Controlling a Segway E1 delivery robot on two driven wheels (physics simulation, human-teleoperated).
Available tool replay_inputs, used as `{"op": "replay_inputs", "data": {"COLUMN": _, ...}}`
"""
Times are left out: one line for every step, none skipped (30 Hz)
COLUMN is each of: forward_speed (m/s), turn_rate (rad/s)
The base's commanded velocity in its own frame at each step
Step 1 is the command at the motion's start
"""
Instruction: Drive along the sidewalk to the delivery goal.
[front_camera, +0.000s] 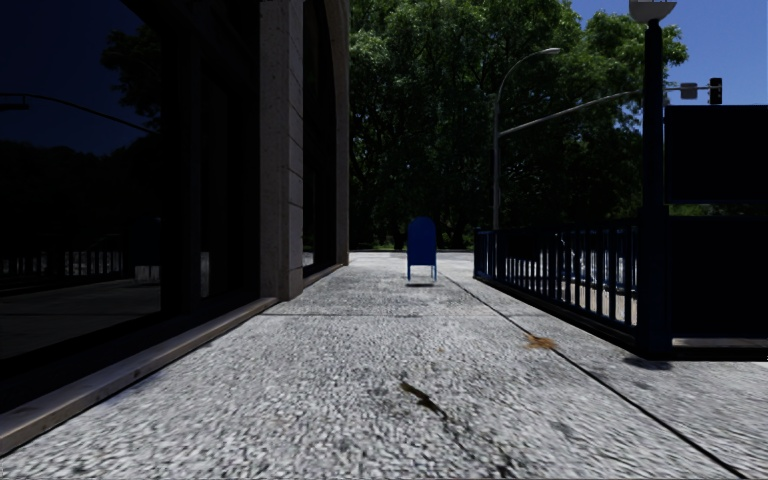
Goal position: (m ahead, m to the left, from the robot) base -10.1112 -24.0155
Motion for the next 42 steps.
{"op": "replay_inputs", "data": {"forward_speed": 2.0, "turn_rate": 0.31}}
{"op": "replay_inputs", "data": {"forward_speed": 2.0, "turn_rate": 0.31}}
{"op": "replay_inputs", "data": {"forward_speed": 2.0, "turn_rate": 0.34}}
{"op": "replay_inputs", "data": {"forward_speed": 2.0, "turn_rate": 0.35}}
{"op": "replay_inputs", "data": {"forward_speed": 2.0, "turn_rate": 0.36}}
{"op": "replay_inputs", "data": {"forward_speed": 2.0, "turn_rate": 0.37}}
{"op": "replay_inputs", "data": {"forward_speed": 2.0, "turn_rate": 0.37}}
{"op": "replay_inputs", "data": {"forward_speed": 2.0, "turn_rate": 0.38}}
{"op": "replay_inputs", "data": {"forward_speed": 2.0, "turn_rate": 0.38}}
{"op": "replay_inputs", "data": {"forward_speed": 2.0, "turn_rate": 0.38}}
{"op": "replay_inputs", "data": {"forward_speed": 2.0, "turn_rate": 0.38}}
{"op": "replay_inputs", "data": {"forward_speed": 2.0, "turn_rate": 0.38}}
{"op": "replay_inputs", "data": {"forward_speed": 2.0, "turn_rate": 0.38}}
{"op": "replay_inputs", "data": {"forward_speed": 2.0, "turn_rate": 0.38}}
{"op": "replay_inputs", "data": {"forward_speed": 2.0, "turn_rate": 0.38}}
{"op": "replay_inputs", "data": {"forward_speed": 2.0, "turn_rate": 0.22}}
{"op": "replay_inputs", "data": {"forward_speed": 2.0, "turn_rate": 0.07}}
{"op": "replay_inputs", "data": {"forward_speed": 2.0, "turn_rate": 0.07}}
{"op": "replay_inputs", "data": {"forward_speed": 2.0, "turn_rate": 0.0}}
{"op": "replay_inputs", "data": {"forward_speed": 2.0, "turn_rate": 0.0}}
{"op": "replay_inputs", "data": {"forward_speed": 2.0, "turn_rate": 0.0}}
{"op": "replay_inputs", "data": {"forward_speed": 2.0, "turn_rate": 0.0}}
{"op": "replay_inputs", "data": {"forward_speed": 2.0, "turn_rate": 0.0}}
{"op": "replay_inputs", "data": {"forward_speed": 2.0, "turn_rate": 0.0}}
{"op": "replay_inputs", "data": {"forward_speed": 2.0, "turn_rate": 0.0}}
{"op": "replay_inputs", "data": {"forward_speed": 2.0, "turn_rate": 0.0}}
{"op": "replay_inputs", "data": {"forward_speed": 2.0, "turn_rate": 0.0}}
{"op": "replay_inputs", "data": {"forward_speed": 2.0, "turn_rate": 0.0}}
{"op": "replay_inputs", "data": {"forward_speed": 2.0, "turn_rate": 0.0}}
{"op": "replay_inputs", "data": {"forward_speed": 2.0, "turn_rate": 0.0}}
{"op": "replay_inputs", "data": {"forward_speed": 2.0, "turn_rate": 0.0}}
{"op": "replay_inputs", "data": {"forward_speed": 2.0, "turn_rate": 0.0}}
{"op": "replay_inputs", "data": {"forward_speed": 2.0, "turn_rate": 0.0}}
{"op": "replay_inputs", "data": {"forward_speed": 2.0, "turn_rate": 0.0}}
{"op": "replay_inputs", "data": {"forward_speed": 2.0, "turn_rate": 0.0}}
{"op": "replay_inputs", "data": {"forward_speed": 2.0, "turn_rate": 0.0}}
{"op": "replay_inputs", "data": {"forward_speed": 2.0, "turn_rate": 0.0}}
{"op": "replay_inputs", "data": {"forward_speed": 2.0, "turn_rate": 0.0}}
{"op": "replay_inputs", "data": {"forward_speed": 2.0, "turn_rate": 0.0}}
{"op": "replay_inputs", "data": {"forward_speed": 2.0, "turn_rate": 0.0}}
{"op": "replay_inputs", "data": {"forward_speed": 2.0, "turn_rate": 0.0}}
{"op": "replay_inputs", "data": {"forward_speed": 2.0, "turn_rate": 0.0}}
